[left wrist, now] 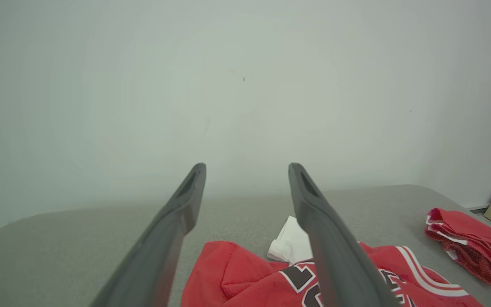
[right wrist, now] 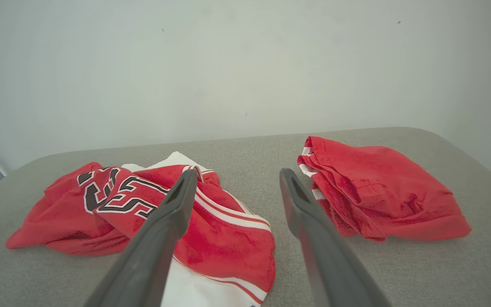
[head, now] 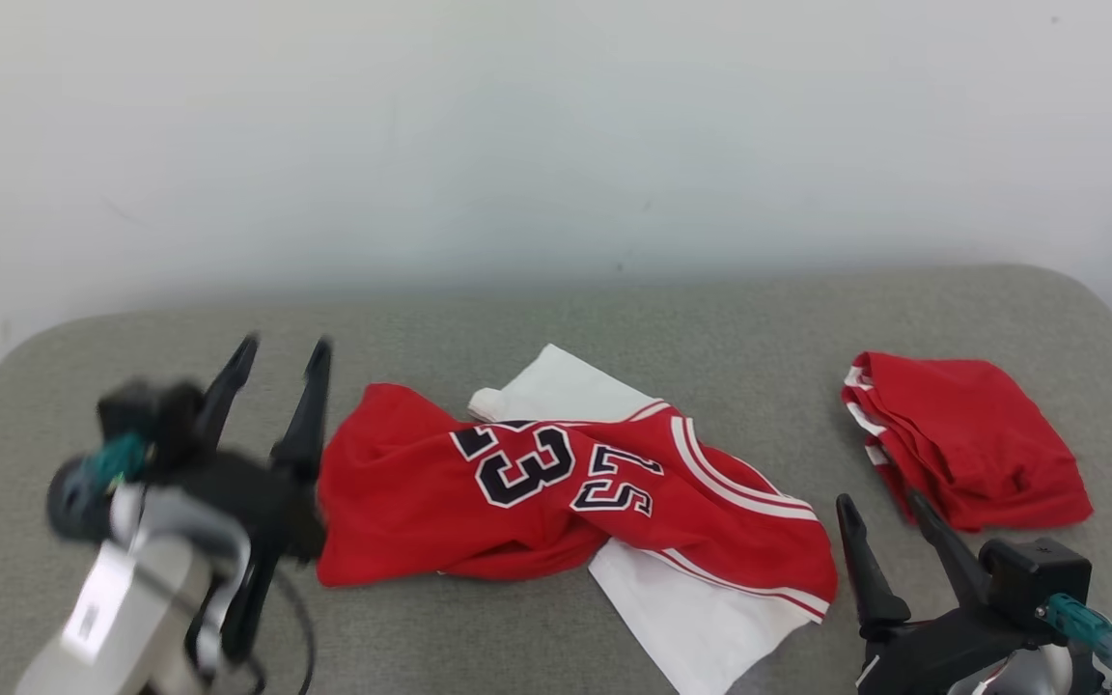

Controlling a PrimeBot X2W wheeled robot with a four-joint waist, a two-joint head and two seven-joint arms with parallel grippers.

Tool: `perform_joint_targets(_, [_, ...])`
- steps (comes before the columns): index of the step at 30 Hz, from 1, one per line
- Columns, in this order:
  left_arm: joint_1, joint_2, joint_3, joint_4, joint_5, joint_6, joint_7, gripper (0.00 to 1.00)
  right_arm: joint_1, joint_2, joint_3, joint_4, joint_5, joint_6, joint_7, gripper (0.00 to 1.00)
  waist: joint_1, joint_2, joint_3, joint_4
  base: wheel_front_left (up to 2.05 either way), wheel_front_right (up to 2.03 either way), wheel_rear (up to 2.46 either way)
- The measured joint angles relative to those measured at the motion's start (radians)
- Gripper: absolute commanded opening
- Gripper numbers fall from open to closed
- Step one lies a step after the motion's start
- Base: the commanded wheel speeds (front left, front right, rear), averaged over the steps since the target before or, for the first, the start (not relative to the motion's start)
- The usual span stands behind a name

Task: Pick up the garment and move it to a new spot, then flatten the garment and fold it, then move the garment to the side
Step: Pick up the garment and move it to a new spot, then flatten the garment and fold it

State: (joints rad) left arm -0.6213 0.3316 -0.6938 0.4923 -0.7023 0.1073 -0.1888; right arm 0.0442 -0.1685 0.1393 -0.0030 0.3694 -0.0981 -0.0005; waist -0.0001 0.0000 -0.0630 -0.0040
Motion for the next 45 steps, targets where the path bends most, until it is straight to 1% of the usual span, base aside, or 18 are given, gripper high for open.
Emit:
perform_joint_targets(3, [0.117, 0.062, 0.012, -0.075, 0.014, 0.009, -0.042, 1.00, 0.002, 0.015, 0.001, 0.001, 0.000, 0.000, -0.005, 1.00, 0.0000, 0.0000, -0.020, 0.020, 0.00, 0.00, 0.00])
perform_joint_targets(4, [0.159, 0.079, 0.022, -0.096, 0.015, 0.017, -0.042, 1.00, 0.007, 0.016, -0.002, 0.001, 0.000, -0.003, -0.009, 1.00, 0.0000, 0.0000, -0.026, 0.026, 0.00, 0.00, 0.00])
perform_joint_targets(8, [0.314, 0.116, 0.073, -0.184, 0.014, 0.017, -0.042, 1.00, 0.014, 0.020, -0.016, 0.002, 0.000, -0.008, -0.018, 1.00, 0.0000, 0.0000, -0.041, 0.041, 0.00, 0.00, 0.00])
perform_joint_targets(13, [0.508, 0.084, 0.203, -0.212, 0.042, 0.017, -0.045, 1.00, 0.049, 0.031, -0.032, 0.006, 0.001, -0.010, -0.027, 1.00, -0.0001, 0.0000, -0.040, 0.046, 0.00, 0.00, 0.00])
perform_joint_targets(15, [0.570, 0.070, 0.234, -0.241, 0.064, 0.017, -0.050, 1.00, 0.052, 0.039, -0.040, 0.007, 0.004, -0.016, -0.030, 1.00, -0.0001, 0.0000, -0.036, 0.046, 0.00, 0.00, 0.00])
perform_joint_targets(18, [0.621, 0.048, 0.261, -0.279, 0.080, 0.017, -0.050, 1.00, 0.054, 0.042, -0.057, 0.007, 0.008, -0.017, -0.038, 1.00, 0.0000, 0.0000, -0.027, 0.046, 0.00, 0.00, 0.00])
perform_joint_targets(21, [0.641, 0.026, 0.294, -0.308, 0.108, 0.017, -0.051, 1.00, 0.053, 0.042, -0.065, 0.014, 0.008, -0.018, -0.044, 1.00, 0.0000, 0.0000, -0.017, 0.048, 0.00, 0.00, 0.00])
perform_joint_targets(28, [0.665, 0.000, 0.344, -0.393, 0.179, 0.017, -0.048, 1.00, 0.047, 0.047, -0.057, 0.027, 0.008, -0.018, -0.044, 1.00, 0.0000, 0.0000, 0.000, 0.045, 0.00, 0.00, 0.00])
perform_joint_targets(38, [0.705, -0.044, 0.391, -0.467, 0.240, 0.017, 0.011, 1.00, 0.025, 0.052, -0.047, 0.037, 0.008, -0.018, -0.050, 1.00, 0.0000, 0.0000, 0.007, 0.039, 0.00, 0.00, 0.00])
perform_joint_targets(45, [0.724, -0.051, 0.396, -0.511, 0.260, 0.017, 0.068, 1.00, 0.025, 0.052, -0.038, 0.041, 0.008, -0.016, -0.050, 1.00, 0.0000, 0.0000, 0.010, 0.034, 0.00, 0.00, 0.00])
